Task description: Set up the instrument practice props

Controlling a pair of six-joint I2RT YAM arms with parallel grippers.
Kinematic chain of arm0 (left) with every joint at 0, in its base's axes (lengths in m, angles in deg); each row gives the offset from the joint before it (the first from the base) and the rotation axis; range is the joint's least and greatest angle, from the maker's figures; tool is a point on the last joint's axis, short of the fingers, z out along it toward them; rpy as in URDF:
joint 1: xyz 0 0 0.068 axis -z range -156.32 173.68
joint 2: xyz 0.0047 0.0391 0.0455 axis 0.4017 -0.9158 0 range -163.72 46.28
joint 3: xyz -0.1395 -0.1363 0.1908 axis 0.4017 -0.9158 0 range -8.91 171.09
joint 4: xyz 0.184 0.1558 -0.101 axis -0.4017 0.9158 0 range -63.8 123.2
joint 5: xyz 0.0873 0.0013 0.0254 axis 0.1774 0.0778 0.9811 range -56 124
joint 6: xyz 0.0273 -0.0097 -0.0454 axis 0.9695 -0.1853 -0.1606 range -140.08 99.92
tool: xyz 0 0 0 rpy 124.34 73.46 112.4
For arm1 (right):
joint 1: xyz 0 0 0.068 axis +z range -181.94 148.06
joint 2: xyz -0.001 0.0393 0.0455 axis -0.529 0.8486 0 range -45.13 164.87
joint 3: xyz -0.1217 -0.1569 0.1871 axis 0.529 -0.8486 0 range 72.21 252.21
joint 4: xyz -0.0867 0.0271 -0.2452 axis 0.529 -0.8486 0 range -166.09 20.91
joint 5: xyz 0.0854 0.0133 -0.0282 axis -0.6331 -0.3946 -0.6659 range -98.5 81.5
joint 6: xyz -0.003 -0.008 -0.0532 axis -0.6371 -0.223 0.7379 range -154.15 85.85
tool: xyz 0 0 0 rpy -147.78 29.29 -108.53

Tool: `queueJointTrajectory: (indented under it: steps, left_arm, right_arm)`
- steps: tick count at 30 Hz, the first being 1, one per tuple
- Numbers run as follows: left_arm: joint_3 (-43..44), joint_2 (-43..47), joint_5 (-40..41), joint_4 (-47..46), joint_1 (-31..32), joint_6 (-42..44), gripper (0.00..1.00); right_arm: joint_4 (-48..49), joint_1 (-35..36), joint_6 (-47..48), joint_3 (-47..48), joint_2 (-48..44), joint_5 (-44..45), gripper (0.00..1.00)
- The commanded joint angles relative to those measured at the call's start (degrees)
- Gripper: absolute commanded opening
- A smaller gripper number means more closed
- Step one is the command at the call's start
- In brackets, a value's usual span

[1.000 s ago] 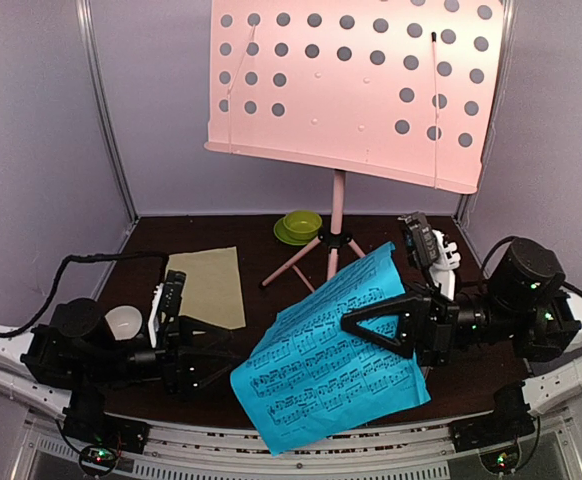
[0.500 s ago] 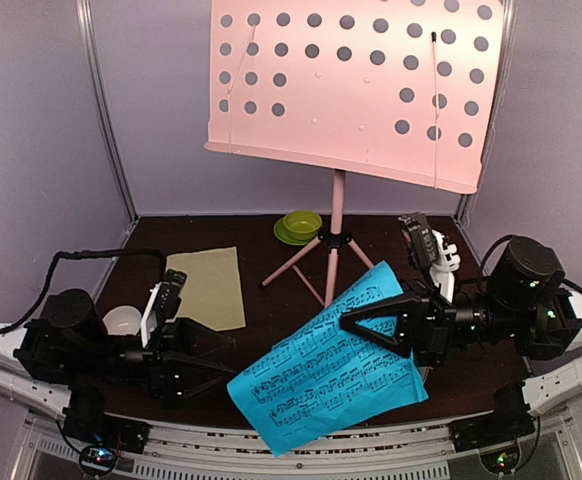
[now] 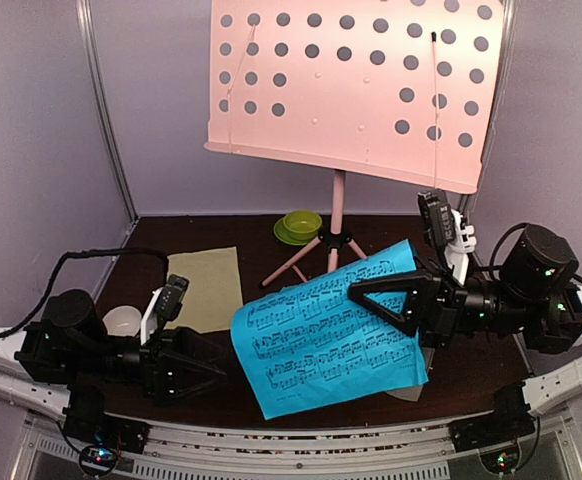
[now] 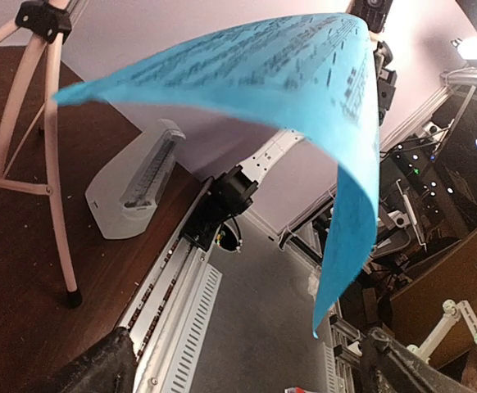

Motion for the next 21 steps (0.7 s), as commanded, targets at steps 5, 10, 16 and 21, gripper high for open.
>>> queueJointTrajectory:
  steps: [5,10,16,21]
  left_arm:
    - [1.0,1.7,0.8,-6.2,-2.4,-5.6,0.98]
    - [7.3,-6.2,-4.9,-7.5,-5.9,-5.1,0.98]
    - [14.5,-10.2,-5.9,-7.5,-7.6,-2.4,0.96]
    - [15.5,-7.3,0.9,-9.0,-8.8,-1.2,0.88]
  right_arm:
    - [4.7,0.2,2.7,2.2,3.1,3.8,0.05]
    - [7.8,0.2,1.6,2.9,5.8,1.7,0.06]
    - [10.7,0.2,-1.7,2.7,5.8,-1.5,0.06]
    - [12.2,0.7,-3.9,1.3,4.5,-1.9,0.07]
